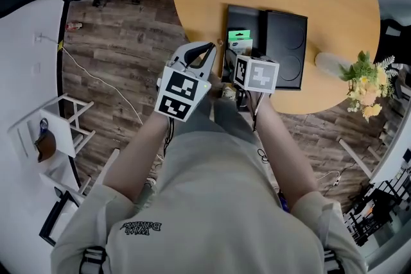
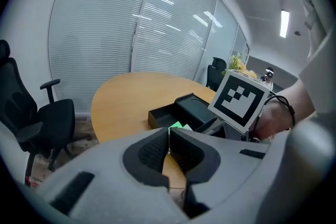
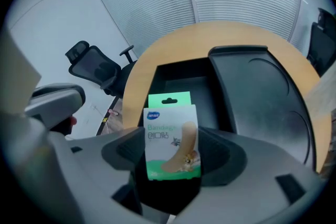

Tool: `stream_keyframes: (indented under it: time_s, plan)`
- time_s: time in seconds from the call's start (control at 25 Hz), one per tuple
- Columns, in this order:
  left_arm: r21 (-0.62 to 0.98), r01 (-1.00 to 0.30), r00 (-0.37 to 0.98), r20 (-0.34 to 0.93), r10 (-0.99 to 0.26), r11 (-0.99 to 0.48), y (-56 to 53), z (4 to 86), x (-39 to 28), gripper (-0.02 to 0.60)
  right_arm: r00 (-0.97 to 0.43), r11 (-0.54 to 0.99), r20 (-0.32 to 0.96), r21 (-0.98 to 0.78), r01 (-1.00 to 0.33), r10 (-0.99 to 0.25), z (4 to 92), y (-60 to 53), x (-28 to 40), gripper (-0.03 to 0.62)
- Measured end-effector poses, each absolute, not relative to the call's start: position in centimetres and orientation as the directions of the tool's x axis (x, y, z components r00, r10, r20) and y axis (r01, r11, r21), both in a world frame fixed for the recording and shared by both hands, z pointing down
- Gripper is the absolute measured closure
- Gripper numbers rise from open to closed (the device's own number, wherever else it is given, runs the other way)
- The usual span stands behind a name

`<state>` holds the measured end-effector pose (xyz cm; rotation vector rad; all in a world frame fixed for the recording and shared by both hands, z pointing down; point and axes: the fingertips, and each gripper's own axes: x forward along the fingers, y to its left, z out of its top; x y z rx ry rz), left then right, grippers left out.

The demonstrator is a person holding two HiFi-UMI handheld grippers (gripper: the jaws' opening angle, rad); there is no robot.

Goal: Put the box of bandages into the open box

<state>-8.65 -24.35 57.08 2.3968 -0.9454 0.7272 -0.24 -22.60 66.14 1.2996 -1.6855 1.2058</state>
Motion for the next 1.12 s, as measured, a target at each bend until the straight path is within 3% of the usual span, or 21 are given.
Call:
stream_keyframes:
  time_s: [0.68, 1.12]
  plan:
    - [0.237, -0.733, 0.609, 0.644, -0.462, -0.637, -23.0, 58.7, -9.1, 0.555, -0.187, -0.026, 0.941, -0.202, -0.979, -0.284, 68.1, -21.7, 0.2, 0.276]
    - [0.201, -0.735, 0.610, 0.613, -0.502, -0.648, -23.4, 56.3, -9.2, 0.555, -0.231, 0.020, 0.896, -0.241, -0.970, -0.379, 65.5, -22.5, -0.1, 0.278]
